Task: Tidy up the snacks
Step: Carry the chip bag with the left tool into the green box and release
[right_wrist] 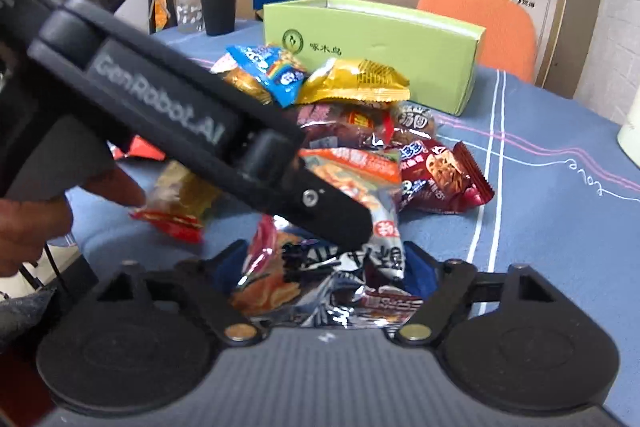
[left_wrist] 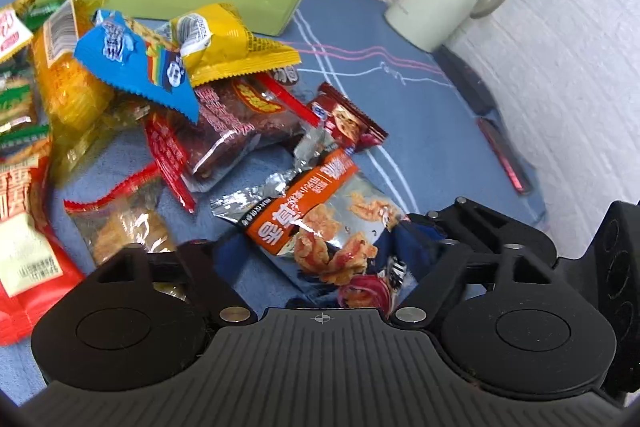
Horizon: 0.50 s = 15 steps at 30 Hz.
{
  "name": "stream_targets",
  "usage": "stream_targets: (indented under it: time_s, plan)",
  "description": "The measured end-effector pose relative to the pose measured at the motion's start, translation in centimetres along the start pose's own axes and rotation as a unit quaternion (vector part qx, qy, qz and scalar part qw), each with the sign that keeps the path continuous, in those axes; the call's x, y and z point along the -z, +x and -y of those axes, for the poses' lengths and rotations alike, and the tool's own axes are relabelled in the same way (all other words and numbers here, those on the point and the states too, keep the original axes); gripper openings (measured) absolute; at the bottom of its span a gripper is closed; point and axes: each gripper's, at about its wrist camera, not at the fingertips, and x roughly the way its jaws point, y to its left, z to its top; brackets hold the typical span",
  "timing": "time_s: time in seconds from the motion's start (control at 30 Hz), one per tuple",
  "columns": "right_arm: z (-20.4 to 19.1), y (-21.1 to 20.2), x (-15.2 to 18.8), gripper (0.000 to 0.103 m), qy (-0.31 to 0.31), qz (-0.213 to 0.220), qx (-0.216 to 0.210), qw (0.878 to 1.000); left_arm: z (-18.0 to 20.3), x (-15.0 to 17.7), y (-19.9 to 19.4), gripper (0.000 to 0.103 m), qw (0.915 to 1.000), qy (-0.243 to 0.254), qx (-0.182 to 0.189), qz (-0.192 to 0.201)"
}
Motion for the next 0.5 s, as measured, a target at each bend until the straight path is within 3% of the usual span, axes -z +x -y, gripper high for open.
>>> stream_targets:
  time_s: [0.1,0.23,0.37,0.5]
  plan:
    - [-1.2,-1.4,-0.4,0.07,-0.025,0.001,-0.002,1.0,-0.5,0.5,-1.7,0.05,0.9994,-0.02,0.027,-0.002]
    - [-1.5,-4.0,-2.0,0.07,-0.039,0.033,-0.012,0.999,-0.2,-1.0,-5.1,0.05,0.998,-0.022,0.049,0.032]
    - [0.8,-3.5,-7.3,0.07,-0.068,0.083,0.002,0.994,-0.5,-7.4,-6.4,0.051,0.9946,0.003,0.051,0.09]
    - [6.0,1.0,-14.3,0.07,-0.079,0.109,0.026,0.991,-1.7,-16.4,-4.7,0.051,0.9926,0.025,0.025,0.116]
